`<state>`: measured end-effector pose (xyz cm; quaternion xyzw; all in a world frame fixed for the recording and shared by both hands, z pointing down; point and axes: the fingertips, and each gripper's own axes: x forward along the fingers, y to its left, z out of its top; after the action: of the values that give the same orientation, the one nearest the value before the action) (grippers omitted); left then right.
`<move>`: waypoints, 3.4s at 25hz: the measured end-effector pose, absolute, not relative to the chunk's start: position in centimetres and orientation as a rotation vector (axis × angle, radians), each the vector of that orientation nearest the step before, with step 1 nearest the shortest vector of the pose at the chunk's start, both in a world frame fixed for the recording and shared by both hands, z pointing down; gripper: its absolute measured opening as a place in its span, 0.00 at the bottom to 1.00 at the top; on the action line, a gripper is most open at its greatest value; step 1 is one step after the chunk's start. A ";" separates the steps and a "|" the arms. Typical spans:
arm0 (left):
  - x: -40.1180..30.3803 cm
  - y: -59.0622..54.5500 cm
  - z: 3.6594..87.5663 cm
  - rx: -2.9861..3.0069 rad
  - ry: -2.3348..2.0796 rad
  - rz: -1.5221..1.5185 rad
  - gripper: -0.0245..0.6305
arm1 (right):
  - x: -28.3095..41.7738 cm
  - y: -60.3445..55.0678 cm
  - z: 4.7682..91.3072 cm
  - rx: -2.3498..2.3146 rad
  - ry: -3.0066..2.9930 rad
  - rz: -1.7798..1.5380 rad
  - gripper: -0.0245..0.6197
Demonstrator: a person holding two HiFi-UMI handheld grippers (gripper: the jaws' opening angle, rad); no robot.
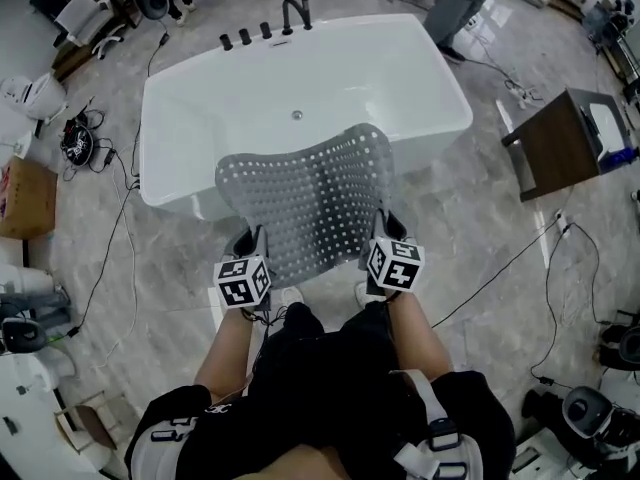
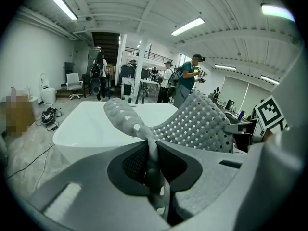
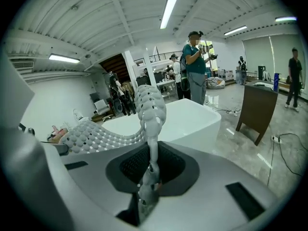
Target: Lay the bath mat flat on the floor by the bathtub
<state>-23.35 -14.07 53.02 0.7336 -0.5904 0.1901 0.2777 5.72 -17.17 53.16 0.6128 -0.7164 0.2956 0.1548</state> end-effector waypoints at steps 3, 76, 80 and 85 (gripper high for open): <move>-23.2 -13.6 56.3 1.927 -1.553 0.545 0.10 | 6.0 -16.9 56.6 1.720 -2.003 0.885 0.09; -27.3 -18.4 98.7 1.772 -1.484 0.741 0.04 | 4.4 -21.0 100.7 1.327 -1.876 0.869 0.05; -27.0 -18.6 86.6 1.797 -1.616 0.675 0.04 | 1.0 -20.0 88.1 1.356 -2.033 0.792 0.05; -24.7 -21.1 73.3 1.880 -1.686 0.496 0.04 | -1.5 -21.9 73.7 1.446 -2.234 0.701 0.05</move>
<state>-24.71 -21.05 73.25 0.7012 -0.6288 0.1851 0.2803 -1.52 -21.89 73.74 0.5156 -0.7964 0.2498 0.1936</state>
